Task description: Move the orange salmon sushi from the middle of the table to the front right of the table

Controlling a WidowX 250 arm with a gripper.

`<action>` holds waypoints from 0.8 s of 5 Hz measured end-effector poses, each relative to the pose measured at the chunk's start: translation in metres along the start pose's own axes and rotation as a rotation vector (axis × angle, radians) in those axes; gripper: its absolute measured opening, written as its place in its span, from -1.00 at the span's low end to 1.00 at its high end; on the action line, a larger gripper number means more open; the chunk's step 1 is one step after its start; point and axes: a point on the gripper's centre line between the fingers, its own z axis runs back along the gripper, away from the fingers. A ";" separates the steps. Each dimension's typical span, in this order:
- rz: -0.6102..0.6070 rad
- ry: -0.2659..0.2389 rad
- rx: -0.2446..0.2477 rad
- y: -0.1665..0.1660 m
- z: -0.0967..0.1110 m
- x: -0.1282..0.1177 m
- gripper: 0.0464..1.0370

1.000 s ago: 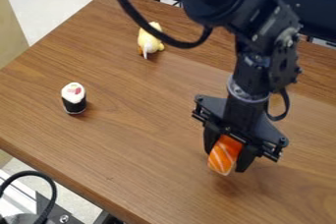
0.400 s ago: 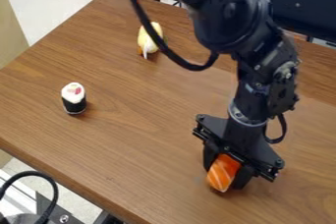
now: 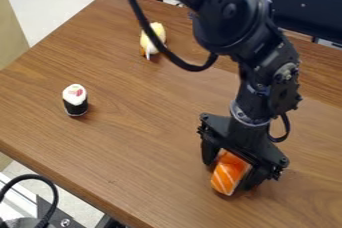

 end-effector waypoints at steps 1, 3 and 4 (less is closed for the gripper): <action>0.016 0.054 -0.014 0.010 0.003 -0.006 0.91; 0.044 0.086 -0.078 0.036 0.035 -0.003 0.91; 0.057 0.094 -0.111 0.053 0.045 0.002 0.91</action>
